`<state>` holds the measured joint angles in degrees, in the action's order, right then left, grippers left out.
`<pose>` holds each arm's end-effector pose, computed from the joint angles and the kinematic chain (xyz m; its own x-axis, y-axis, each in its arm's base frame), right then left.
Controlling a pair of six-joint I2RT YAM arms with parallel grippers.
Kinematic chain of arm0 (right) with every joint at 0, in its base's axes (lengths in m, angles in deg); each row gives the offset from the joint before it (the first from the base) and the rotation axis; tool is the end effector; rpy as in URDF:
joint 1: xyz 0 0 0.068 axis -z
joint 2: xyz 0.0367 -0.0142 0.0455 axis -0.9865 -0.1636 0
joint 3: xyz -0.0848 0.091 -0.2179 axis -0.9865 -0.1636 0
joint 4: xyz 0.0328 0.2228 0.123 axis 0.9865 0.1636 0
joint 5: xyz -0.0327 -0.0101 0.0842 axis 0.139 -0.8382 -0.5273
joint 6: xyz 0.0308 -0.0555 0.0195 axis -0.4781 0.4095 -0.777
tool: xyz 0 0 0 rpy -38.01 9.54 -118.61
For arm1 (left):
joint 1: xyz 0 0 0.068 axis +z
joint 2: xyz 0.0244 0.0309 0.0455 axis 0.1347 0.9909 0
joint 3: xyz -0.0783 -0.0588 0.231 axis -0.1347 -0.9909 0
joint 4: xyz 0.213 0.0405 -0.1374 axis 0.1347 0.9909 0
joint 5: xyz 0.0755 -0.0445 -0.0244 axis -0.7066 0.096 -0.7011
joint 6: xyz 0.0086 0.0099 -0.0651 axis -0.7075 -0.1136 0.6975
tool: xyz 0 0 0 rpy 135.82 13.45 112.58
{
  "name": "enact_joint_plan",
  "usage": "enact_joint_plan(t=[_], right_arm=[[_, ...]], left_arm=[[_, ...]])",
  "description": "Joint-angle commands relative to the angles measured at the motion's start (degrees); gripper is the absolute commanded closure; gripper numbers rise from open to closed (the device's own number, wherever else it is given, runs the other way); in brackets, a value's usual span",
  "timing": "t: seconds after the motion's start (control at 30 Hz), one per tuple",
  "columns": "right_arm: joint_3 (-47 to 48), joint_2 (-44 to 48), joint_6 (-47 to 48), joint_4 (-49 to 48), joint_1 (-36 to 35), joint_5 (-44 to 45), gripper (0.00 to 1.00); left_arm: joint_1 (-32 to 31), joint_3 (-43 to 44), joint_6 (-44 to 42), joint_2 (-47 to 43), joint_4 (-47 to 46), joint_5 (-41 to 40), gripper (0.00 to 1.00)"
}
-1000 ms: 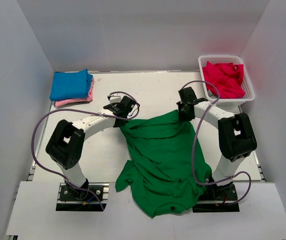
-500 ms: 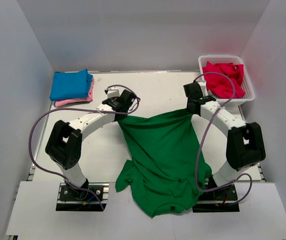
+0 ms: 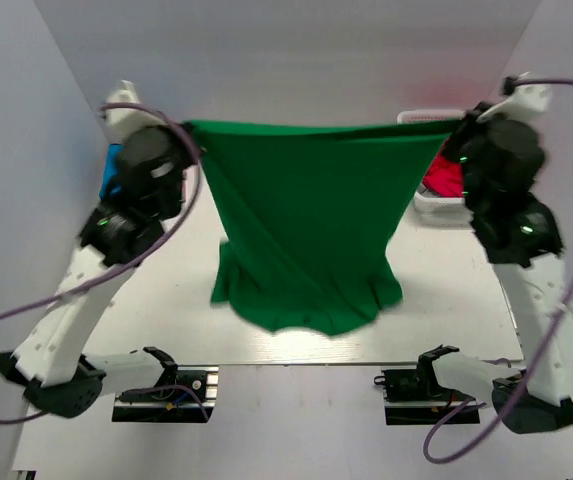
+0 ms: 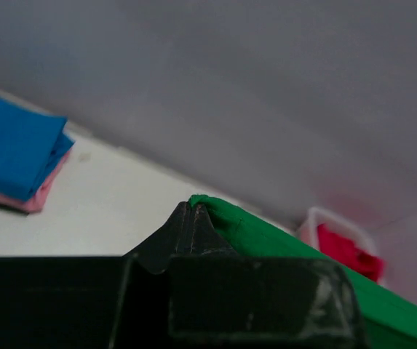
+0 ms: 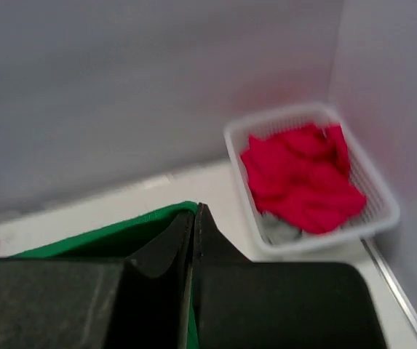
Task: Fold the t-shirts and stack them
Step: Flatten out the tshirt
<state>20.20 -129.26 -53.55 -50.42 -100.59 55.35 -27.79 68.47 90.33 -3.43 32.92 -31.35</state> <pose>0.2180 0.0502 0.4932 0.0336 0.1997 -0.9793 0.1962 0.9594 0.2024 0.2185 -0.1116 0.4799 -0.0103 -0.4557 -0.8901 -0.1611 0.8793 -0.4483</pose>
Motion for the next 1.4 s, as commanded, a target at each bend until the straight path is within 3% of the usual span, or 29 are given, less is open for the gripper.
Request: enact_joint_plan(t=[0.0,0.03,0.2,0.33,0.67,0.87,1.07,1.2,1.37], right_arm=[[9.8,1.7,6.0,2.4,0.1,-5.2,1.0],[16.1,1.7,6.6,5.2,0.1,-6.2,1.0],[28.6,2.9,8.1,9.3,0.0,-14.9,1.0],[32.0,7.0,7.9,8.1,0.1,-23.8,1.0],[35.1,12.8,6.1,5.6,0.1,-32.7,1.0],[34.2,13.3,6.6,4.4,0.1,-28.9,1.0],[25.9,10.0,6.6,0.2,0.1,-28.2,1.0],[19.2,5.8,7.5,-2.7,0.1,-19.1,1.0],[3.3,-4.1,8.1,-11.5,0.2,-8.6,1.0]], left_arm=[[0.2,5.0,-7.4,-5.7,-2.9,6.2,1.0],[0.2,7.8,-7.9,-6.7,-2.9,7.5,1.0],[0.7,20.2,-9.2,-7.2,2.2,17.5,1.0],[0.7,29.1,-9.2,-7.2,6.1,23.1,1.0],[1.3,31.3,-6.2,-13.8,7.4,30.6,1.0],[1.3,33.3,-6.2,-13.3,8.0,32.4,1.0],[1.3,28.5,-7.2,-8.7,6.0,26.1,1.0],[1.3,21.7,-8.5,-3.4,3.1,13.1,1.0],[1.4,8.3,-9.1,5.4,-2.0,-1.8,1.0]])
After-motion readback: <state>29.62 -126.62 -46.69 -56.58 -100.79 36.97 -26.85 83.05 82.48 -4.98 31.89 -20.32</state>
